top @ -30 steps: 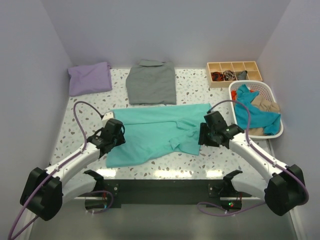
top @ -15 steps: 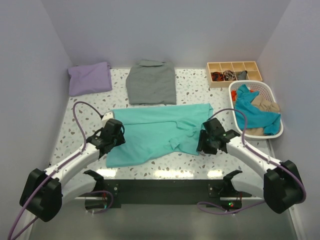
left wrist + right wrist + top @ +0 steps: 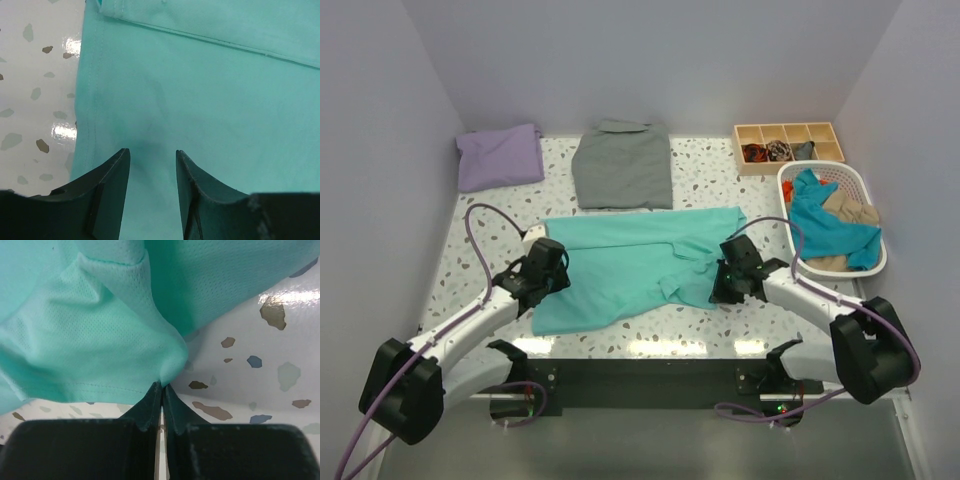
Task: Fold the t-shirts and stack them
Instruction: Fold the tshirt
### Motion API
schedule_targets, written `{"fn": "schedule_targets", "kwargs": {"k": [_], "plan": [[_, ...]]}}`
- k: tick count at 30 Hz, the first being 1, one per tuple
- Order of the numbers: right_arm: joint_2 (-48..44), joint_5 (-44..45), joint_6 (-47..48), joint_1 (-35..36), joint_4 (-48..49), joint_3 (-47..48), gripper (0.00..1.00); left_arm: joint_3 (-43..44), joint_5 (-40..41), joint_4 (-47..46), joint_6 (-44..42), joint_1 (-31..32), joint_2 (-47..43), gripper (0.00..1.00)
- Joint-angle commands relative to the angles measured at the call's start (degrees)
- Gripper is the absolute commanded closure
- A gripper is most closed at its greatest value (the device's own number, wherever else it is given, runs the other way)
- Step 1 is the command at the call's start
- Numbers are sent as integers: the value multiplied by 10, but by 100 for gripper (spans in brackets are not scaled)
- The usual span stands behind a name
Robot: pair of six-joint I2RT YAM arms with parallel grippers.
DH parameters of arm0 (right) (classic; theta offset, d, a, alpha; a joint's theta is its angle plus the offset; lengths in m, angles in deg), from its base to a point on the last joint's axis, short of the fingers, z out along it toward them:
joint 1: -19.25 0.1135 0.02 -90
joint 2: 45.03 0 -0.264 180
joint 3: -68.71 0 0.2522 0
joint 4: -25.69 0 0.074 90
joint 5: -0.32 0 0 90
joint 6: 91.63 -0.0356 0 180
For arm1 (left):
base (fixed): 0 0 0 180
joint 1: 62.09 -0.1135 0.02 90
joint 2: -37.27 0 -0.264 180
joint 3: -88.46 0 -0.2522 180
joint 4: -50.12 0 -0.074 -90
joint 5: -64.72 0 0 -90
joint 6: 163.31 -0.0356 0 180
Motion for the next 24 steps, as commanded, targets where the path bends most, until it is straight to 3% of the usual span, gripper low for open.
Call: {"fn": "schedule_targets", "kwargs": {"k": [1, 10, 24], "plan": [[4, -9, 1, 1, 9, -3, 100, 6, -6, 8, 19, 2, -13, 53], [-109, 54, 51, 1, -113, 91, 100, 25, 3, 77, 64, 35, -40, 55], [-78, 97, 117, 2, -127, 176, 100, 105, 33, 234, 202, 199, 21, 55]]}}
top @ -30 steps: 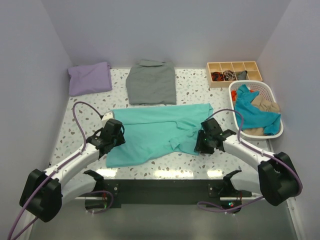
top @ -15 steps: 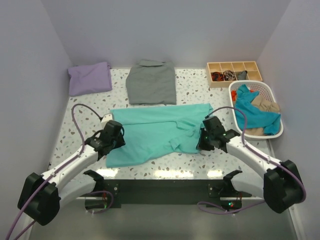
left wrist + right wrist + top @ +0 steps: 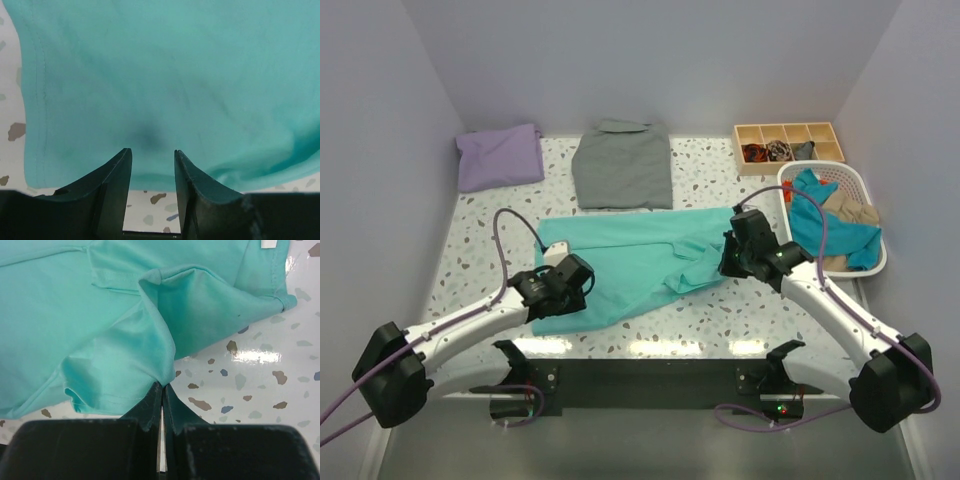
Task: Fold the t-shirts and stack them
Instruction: Fold the tshirt
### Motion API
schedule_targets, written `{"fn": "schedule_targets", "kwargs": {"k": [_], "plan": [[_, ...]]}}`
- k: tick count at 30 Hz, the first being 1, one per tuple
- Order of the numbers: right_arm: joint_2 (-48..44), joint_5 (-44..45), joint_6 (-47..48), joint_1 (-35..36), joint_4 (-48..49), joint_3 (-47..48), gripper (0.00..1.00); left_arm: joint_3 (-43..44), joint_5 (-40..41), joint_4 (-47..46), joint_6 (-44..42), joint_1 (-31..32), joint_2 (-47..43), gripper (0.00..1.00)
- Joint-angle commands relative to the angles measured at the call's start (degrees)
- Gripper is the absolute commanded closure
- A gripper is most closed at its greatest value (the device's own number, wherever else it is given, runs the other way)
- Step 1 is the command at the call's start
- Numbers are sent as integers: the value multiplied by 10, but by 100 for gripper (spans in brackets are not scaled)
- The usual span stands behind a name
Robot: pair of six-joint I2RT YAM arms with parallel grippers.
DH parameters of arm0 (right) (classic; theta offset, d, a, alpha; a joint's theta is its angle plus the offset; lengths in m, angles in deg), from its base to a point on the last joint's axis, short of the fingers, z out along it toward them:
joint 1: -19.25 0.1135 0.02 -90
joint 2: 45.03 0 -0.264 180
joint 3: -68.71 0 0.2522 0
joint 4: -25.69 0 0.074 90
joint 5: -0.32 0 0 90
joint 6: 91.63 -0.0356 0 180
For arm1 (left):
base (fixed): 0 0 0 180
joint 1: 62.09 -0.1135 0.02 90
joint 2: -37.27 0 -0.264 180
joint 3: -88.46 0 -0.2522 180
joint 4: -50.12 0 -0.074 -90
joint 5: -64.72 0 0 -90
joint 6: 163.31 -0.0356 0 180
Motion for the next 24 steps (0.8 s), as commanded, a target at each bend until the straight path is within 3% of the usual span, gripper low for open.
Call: {"fn": "schedule_targets", "kwargs": {"k": [1, 10, 24], "plan": [[17, 19, 29, 1, 0, 34, 100, 56, 20, 71, 50, 34, 6, 55], [27, 13, 39, 2, 9, 36, 100, 52, -27, 107, 103, 115, 26, 55], [24, 0, 34, 0, 18, 32, 100, -13, 42, 44, 132, 162, 76, 48]]}}
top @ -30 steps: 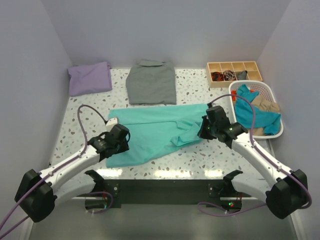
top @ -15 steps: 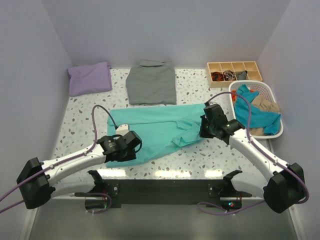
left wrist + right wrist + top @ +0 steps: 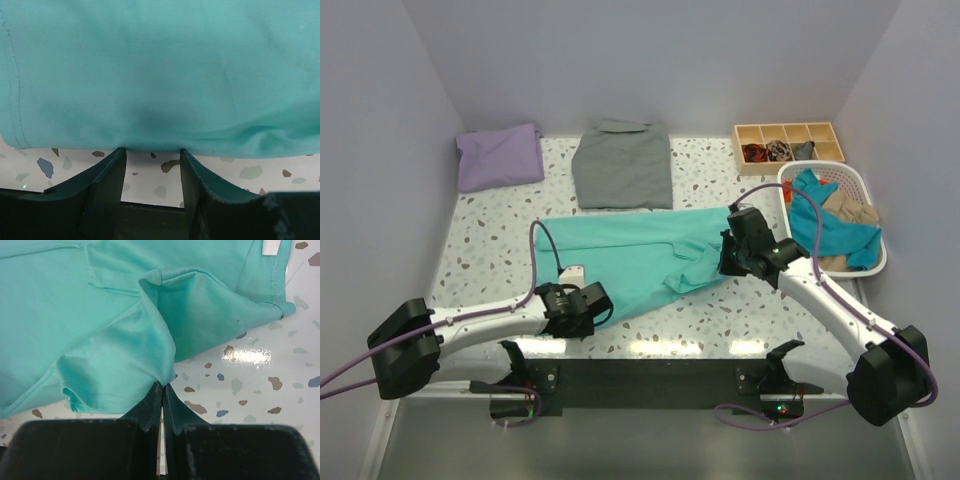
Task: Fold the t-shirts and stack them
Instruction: Fold the tshirt
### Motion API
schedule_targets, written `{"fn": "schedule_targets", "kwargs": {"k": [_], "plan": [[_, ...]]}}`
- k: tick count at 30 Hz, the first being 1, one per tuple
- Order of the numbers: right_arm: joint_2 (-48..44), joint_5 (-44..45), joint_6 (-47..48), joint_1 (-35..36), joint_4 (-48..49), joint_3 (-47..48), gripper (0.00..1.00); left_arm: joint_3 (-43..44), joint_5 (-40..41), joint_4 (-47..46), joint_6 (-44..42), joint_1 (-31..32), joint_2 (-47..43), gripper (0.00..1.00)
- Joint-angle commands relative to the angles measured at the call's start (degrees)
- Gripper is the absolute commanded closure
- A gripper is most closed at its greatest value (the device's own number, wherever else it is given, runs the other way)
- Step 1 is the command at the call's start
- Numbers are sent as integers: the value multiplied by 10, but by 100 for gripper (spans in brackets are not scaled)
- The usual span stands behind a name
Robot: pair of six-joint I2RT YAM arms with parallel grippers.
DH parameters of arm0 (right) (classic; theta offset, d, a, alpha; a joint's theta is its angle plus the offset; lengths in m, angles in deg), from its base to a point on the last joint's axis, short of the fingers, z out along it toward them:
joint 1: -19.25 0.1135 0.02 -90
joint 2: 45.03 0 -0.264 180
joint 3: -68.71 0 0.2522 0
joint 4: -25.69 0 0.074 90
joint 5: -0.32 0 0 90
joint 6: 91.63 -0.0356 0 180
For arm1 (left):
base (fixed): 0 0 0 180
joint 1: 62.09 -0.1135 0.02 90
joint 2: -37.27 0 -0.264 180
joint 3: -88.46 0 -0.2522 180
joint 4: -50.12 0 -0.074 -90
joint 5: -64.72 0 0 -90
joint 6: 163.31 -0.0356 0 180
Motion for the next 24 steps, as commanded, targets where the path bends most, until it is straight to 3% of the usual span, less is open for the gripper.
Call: {"fn": "schedule_targets", "kwargs": {"k": [1, 12, 15, 19, 22, 24], "plan": [[-1, -5, 5, 1, 17, 19, 100, -19, 46, -29, 31, 10, 5, 47], [5, -14, 2, 1, 21, 13, 99, -46, 73, -45, 44, 11, 7, 48], [5, -16, 2, 1, 21, 13, 99, -49, 76, -54, 47, 11, 7, 57], [3, -10, 3, 0, 18, 14, 99, -47, 73, -57, 43, 12, 5, 79], [-2, 1, 5, 0, 9, 19, 100, -44, 75, -50, 36, 12, 0, 90], [-5, 9, 8, 1, -3, 23, 100, -38, 73, -41, 31, 12, -4, 91]]}}
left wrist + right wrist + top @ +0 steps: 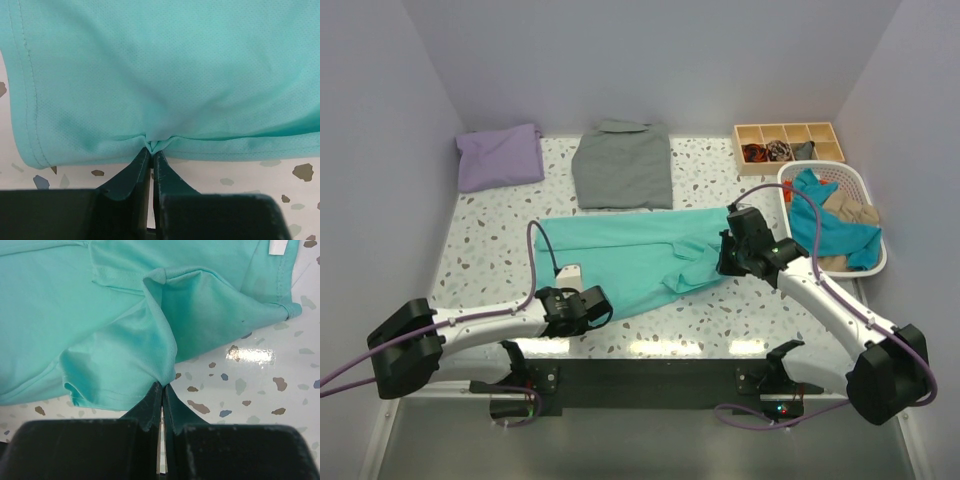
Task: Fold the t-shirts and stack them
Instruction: Fold the tshirt
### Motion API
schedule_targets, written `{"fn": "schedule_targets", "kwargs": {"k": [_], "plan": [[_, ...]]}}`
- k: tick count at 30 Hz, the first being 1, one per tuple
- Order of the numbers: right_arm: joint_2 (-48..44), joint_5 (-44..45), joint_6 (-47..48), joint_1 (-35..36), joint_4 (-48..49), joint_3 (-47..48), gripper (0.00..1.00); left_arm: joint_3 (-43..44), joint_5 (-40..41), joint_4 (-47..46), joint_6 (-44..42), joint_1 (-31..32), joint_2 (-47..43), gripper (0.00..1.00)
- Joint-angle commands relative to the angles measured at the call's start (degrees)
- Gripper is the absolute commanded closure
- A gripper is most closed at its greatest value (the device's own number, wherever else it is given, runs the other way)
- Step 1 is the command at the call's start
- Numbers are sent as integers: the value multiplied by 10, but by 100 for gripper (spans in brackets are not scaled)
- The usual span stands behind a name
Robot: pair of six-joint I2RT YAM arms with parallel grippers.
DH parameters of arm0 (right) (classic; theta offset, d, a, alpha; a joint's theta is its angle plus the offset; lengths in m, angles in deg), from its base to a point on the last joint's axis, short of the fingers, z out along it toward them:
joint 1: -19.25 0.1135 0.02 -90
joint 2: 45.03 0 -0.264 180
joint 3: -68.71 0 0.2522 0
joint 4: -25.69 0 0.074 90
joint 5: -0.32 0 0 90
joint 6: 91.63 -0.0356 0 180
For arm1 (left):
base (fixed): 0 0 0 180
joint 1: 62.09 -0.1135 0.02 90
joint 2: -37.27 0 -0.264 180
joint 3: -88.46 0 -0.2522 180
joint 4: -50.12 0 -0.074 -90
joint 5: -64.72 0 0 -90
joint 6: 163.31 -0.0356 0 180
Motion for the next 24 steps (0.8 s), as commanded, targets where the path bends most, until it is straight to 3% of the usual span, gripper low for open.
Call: {"fn": "schedule_targets", "kwargs": {"k": [1, 6, 15, 24], "plan": [[-13, 25, 10, 0, -11, 29, 100, 3, 11, 9, -2, 4, -11, 91], [-28, 64, 13, 0, -38, 41, 100, 39, 16, 52, -23, 3, -29, 86], [-43, 91, 9, 1, -55, 56, 100, 133, 56, 91, -71, 3, -6, 87], [-13, 103, 22, 1, -39, 90, 100, 164, 114, 136, -86, -3, 39, 71]]}}
